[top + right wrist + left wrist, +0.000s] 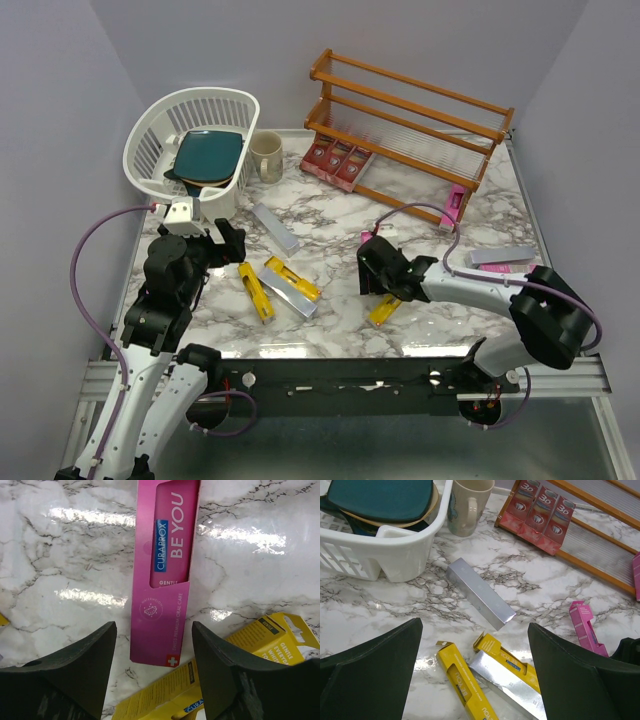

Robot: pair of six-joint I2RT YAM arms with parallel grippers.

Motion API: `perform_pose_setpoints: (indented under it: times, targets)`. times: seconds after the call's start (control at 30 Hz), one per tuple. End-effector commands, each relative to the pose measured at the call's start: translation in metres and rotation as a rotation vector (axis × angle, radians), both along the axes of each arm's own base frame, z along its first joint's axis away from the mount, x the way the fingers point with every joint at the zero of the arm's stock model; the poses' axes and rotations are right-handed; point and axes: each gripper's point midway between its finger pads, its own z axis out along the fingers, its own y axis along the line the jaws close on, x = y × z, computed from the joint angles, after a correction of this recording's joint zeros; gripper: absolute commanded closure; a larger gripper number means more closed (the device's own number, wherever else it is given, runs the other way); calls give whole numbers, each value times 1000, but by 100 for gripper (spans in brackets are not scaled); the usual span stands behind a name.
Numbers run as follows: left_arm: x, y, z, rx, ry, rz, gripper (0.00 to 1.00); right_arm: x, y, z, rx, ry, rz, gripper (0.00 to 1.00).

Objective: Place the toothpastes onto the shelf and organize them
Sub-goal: Pick up the toothpaste from the center of the board.

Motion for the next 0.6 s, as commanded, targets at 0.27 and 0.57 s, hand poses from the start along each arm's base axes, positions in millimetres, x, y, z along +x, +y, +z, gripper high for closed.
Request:
perform_pose_setpoints:
  times: [0.27,0.57]
  targets:
    - [1,-1,-2,0,1,-9,1,21,-14,10,-131,-99,-131,55]
    - [1,-1,-3,0,2,-12,1,50,-19,41,-171,-197,-177,61]
